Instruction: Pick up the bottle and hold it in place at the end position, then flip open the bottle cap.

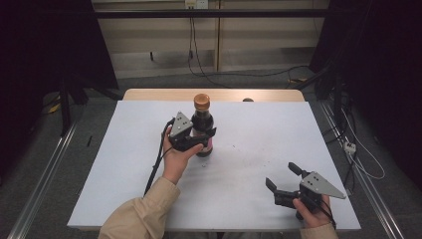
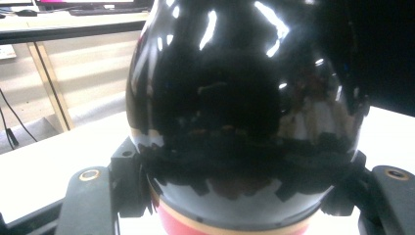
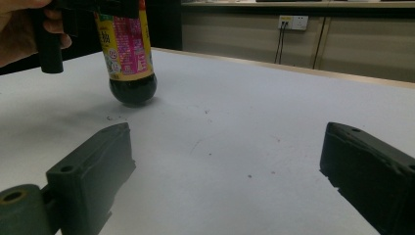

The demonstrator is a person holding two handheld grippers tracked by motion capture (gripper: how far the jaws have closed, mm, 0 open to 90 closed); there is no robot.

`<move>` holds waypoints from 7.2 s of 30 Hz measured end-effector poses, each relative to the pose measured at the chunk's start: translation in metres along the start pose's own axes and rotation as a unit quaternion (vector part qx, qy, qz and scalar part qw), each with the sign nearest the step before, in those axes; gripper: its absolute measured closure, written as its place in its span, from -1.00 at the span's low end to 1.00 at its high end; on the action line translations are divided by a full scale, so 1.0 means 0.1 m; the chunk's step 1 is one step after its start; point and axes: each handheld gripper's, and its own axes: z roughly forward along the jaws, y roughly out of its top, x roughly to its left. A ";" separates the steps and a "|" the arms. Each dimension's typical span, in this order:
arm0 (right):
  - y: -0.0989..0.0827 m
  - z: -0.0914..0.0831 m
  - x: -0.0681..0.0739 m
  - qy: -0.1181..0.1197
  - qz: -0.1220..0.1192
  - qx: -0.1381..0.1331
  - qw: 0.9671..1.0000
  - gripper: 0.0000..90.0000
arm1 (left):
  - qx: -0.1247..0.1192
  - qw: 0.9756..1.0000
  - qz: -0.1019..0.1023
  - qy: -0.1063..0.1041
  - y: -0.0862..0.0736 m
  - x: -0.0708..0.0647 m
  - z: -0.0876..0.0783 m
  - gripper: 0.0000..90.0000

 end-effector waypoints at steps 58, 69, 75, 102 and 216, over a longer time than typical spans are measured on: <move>0.04 0.10 0.00 0.023 0.003 0.018 1.000 -0.90 | 0.002 0.998 0.009 -0.055 -0.04 -0.04 0.33 -0.34; 0.18 0.27 -0.01 0.054 0.027 0.042 0.997 -0.92 | -0.001 0.998 0.009 -0.058 -0.05 -0.04 0.31 -0.34; 0.23 0.36 0.00 0.058 0.031 0.056 0.996 -0.92 | 0.001 0.998 0.013 -0.057 -0.06 -0.04 0.31 -0.34; 0.41 0.57 0.04 0.069 0.022 0.072 0.995 -0.92 | 0.012 0.998 0.011 -0.057 -0.05 -0.05 0.28 -0.34; 2.07 1.52 0.36 0.151 -0.073 0.105 0.980 1.00 | 0.032 0.998 -0.014 -0.055 -0.09 -0.06 0.31 -0.34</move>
